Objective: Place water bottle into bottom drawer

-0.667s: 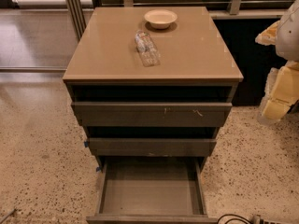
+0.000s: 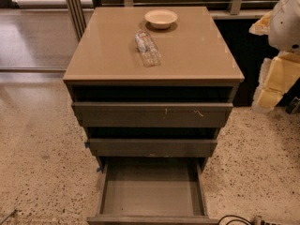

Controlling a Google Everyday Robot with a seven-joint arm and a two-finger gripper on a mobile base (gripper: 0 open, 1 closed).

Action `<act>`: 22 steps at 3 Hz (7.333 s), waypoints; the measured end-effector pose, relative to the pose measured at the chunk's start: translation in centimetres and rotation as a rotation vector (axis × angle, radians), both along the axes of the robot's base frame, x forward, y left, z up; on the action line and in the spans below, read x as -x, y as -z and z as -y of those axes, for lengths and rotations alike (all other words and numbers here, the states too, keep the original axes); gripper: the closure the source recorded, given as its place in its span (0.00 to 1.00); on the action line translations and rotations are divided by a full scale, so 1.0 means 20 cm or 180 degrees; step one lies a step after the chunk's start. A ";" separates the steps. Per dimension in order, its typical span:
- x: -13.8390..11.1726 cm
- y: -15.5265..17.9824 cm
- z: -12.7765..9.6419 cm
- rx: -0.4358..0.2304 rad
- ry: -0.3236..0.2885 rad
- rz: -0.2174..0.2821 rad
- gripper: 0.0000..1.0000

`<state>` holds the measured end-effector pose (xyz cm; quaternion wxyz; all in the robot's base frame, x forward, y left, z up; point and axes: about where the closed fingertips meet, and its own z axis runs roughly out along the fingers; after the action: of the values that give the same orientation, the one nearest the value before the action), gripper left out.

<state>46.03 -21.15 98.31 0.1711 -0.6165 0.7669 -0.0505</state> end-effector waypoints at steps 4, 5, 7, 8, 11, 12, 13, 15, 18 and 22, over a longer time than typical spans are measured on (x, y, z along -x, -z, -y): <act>-0.93 0.17 -0.48 0.0238 -0.0309 0.0051 0.00; -0.98 0.19 -0.57 0.0198 -0.0108 0.0007 0.00; -1.21 0.20 -0.65 0.0184 -0.0075 0.0215 0.00; -1.43 0.23 -0.74 -0.0207 -0.0138 0.0336 0.00; -1.59 0.28 -0.90 -0.0548 0.0317 0.0331 0.00; -1.61 0.36 -1.05 -0.0763 0.0199 0.0210 0.00; -1.62 0.42 -1.19 -0.0904 0.0099 0.0109 0.00; -1.63 0.44 -1.18 -0.0912 0.0141 0.0090 0.00; -1.68 0.66 -1.09 -0.1255 0.0372 -0.0214 0.00; -1.64 0.83 -1.09 -0.1325 0.0350 -0.0546 0.38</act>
Offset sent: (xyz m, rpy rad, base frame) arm 0.1681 0.0757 -0.0095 -0.0537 -0.1126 0.2106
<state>78.87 0.62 81.63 0.2258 -0.5273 0.8049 0.1521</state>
